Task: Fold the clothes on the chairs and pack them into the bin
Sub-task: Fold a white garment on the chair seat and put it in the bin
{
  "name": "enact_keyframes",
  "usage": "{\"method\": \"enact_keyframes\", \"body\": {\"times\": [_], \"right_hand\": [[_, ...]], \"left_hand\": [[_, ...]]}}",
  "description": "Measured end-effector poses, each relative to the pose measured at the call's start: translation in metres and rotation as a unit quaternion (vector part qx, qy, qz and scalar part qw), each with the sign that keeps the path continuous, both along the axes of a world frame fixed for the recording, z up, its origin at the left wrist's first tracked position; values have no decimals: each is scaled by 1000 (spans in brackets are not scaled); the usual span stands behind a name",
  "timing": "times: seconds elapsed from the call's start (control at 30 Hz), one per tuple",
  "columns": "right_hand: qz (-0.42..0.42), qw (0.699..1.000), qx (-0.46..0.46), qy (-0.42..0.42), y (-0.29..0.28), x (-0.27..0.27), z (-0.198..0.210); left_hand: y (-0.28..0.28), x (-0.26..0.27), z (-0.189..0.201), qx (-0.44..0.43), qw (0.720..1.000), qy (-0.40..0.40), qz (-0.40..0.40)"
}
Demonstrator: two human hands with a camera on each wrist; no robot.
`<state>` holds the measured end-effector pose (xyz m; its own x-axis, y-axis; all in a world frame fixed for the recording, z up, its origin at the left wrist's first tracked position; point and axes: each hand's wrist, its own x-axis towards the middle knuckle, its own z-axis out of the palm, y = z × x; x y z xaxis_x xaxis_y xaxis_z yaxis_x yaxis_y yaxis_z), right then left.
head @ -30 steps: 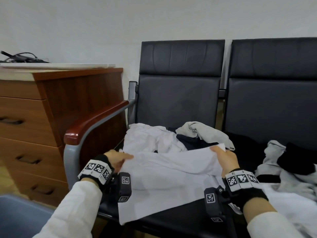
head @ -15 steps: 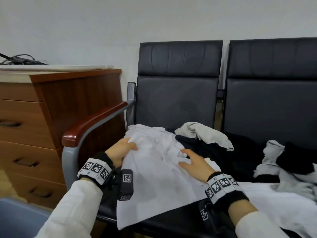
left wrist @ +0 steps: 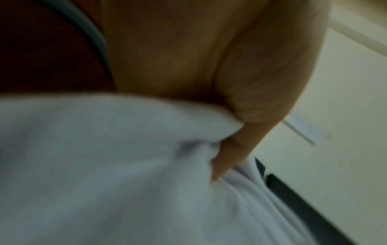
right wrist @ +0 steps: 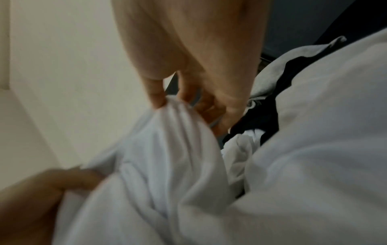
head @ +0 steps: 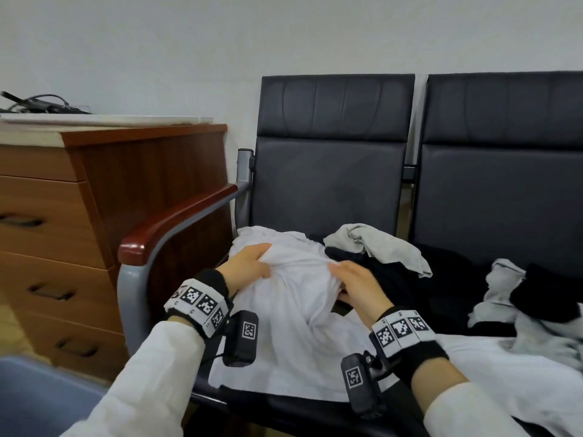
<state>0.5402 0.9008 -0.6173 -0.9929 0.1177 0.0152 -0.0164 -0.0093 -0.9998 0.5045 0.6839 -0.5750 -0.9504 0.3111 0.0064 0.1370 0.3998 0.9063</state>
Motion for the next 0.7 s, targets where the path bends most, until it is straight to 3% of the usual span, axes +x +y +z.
{"method": "enact_keyframes", "body": {"times": [0.1, 0.2, 0.27, 0.4, 0.47, 0.57, 0.63, 0.7], "right_hand": [[-138, 990, 22, 17, 21, -8, -8], [-161, 986, 13, -29, 36, -14, -16], [-156, 986, 5, -65, 43, -17, -20], [-102, 985, 48, -128, 39, -7, -25], [-65, 982, 53, -171, 36, -3, -27], [9, 974, 97, -204, 36, -5, -30], [23, 974, 97, -204, 35, -4, -25], [19, 983, 39, -179, 38, -3, -20]], "left_hand": [[-11, -6, -16, -166, 984, -47, 39], [-23, -7, -29, -374, 917, -137, -12], [-31, -8, -35, -431, 887, -164, -19], [-45, -11, -48, -449, 878, -163, 39], [-46, -14, -52, -390, 904, -164, 57], [-44, -17, -50, -177, 959, -151, 161], [-45, -22, -47, -60, 967, -118, 219], [-46, -26, -45, 62, 960, -98, 256]]}}
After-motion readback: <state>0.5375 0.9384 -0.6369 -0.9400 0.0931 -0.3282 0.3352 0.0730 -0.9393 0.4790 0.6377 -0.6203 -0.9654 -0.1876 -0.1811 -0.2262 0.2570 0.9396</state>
